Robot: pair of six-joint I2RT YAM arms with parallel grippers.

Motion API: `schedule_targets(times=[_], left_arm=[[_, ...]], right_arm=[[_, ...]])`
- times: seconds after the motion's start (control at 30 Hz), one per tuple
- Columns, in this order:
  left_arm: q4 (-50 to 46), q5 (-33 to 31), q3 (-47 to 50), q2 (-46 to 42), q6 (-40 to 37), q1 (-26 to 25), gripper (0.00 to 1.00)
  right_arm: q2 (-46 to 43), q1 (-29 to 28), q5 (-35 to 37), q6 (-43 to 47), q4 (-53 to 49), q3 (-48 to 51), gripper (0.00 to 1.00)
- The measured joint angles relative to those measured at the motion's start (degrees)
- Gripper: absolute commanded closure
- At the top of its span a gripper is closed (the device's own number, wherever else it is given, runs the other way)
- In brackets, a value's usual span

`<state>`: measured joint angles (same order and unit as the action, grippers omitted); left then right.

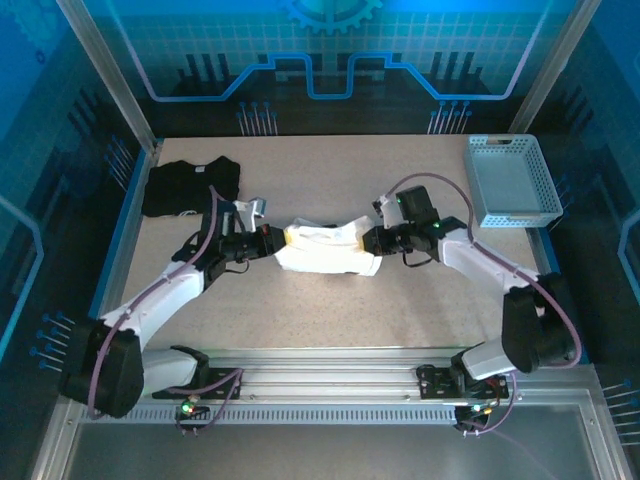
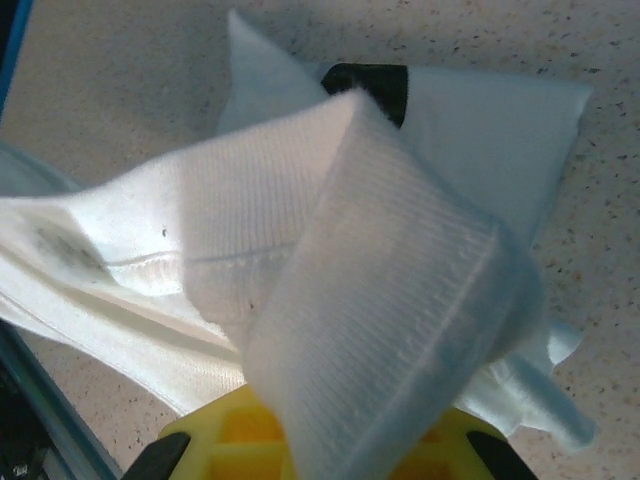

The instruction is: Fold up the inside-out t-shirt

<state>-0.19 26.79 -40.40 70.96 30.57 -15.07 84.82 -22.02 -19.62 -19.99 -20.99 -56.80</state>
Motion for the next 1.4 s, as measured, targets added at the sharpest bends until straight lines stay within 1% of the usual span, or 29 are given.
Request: schedule_targets(times=[0.17,0.3,0.33,0.4,0.43,0.47,0.57,0.63,0.67,0.7,0.73,0.77,0.83,0.97,1.13,1.2,1.23,1.33,1.37,1.4], left_arm=[[-3.63,-2.49,-7.96,12.72,0.02,2.1,1.0],[-4.5,-3.54,-16.55,24.28,-0.07,3.39,0.91],[-4.59,-3.8,-18.84,27.5,-0.09,3.65,0.87],[-4.72,-4.33,-22.43,32.54,-0.83,3.91,0.73],[-4.9,-4.63,-24.04,34.73,-0.96,4.02,0.65],[-5.31,-5.07,-25.55,36.79,-1.14,4.17,0.59],[-7.17,-6.62,-28.7,39.89,-1.7,4.72,0.47],[-8.33,-7.69,-29.79,40.17,-2.4,5.11,0.4],[-8.63,-8.17,-30.01,39.87,-2.78,5.31,0.35],[-8.79,-8.61,-29.99,39.5,-2.78,5.46,0.3],[-9.07,-9.14,-29.77,38.84,-3.08,5.62,0.21],[-9.01,-9.44,-28.98,37.66,-3.48,5.7,0.15],[-8.41,-9.25,-25.59,34.05,-3.23,5.84,0.09],[-6.62,-6.38,-18.32,28.37,-1.73,5.84,0.07],[-4.98,-3.04,-16.06,31.17,-0.42,4.55,0.07],[-3.67,-1.9,-16.06,32.92,-0.22,3.21,0.1],[-3.41,-2.51,-16.22,33.31,-0.24,2.62,0.12],[-0.17,-0.44,-16.46,34.82,1.01,1.25,0.2],[-0.2,-0.98,-16.68,35.08,1.2,0.79,0.23],[0.74,0.07,-16.74,35.32,1.77,0.66,0.27]], right_arm=[[13.03,1.2,1.11,-0.15,-4.66,-12.35,0.92],[24.57,2.32,1.57,-0.35,-7.85,-21.51,0.84],[27.74,2.71,1.6,-0.5,-8.81,-23.87,0.81],[32.35,3.37,1.9,-0.61,-10.67,-27.61,0.7],[34.51,3.69,2.29,-0.59,-11.74,-29.57,0.66],[36.2,3.98,2.69,-0.46,-12.94,-31.28,0.62],[37.75,4.55,3.37,0.11,-15.58,-34.05,0.54],[37.05,4.74,4.15,0.46,-16.68,-34.4,0.48],[36.33,4.81,4.7,0.63,-16.98,-34.05,0.46],[35.32,4.85,5.14,0.83,-17.07,-33.31,0.44],[33.55,4.85,5.81,0.81,-17.11,-31.91,0.42],[31.41,4.85,6.29,0.81,-17.14,-30.14,0.39],[26.51,4.83,6.95,0.7,-17.11,-26.43,0.35],[19.17,4.28,8.0,0.22,-16.79,-21.59,0.31],[19.61,2.69,8.59,-0.57,-15.28,-20.0,0.31],[20.68,2.56,8.55,-0.83,-14.84,-19.87,0.32],[21.29,2.56,8.48,-1.03,-14.4,-19.76,0.33],[23.17,2.45,8.24,-1.66,-13.53,-19.69,0.38],[23.98,2.29,8.04,-1.84,-13.27,-19.69,0.39],[24.48,2.16,7.98,-2.03,-13.09,-19.67,0.41]])
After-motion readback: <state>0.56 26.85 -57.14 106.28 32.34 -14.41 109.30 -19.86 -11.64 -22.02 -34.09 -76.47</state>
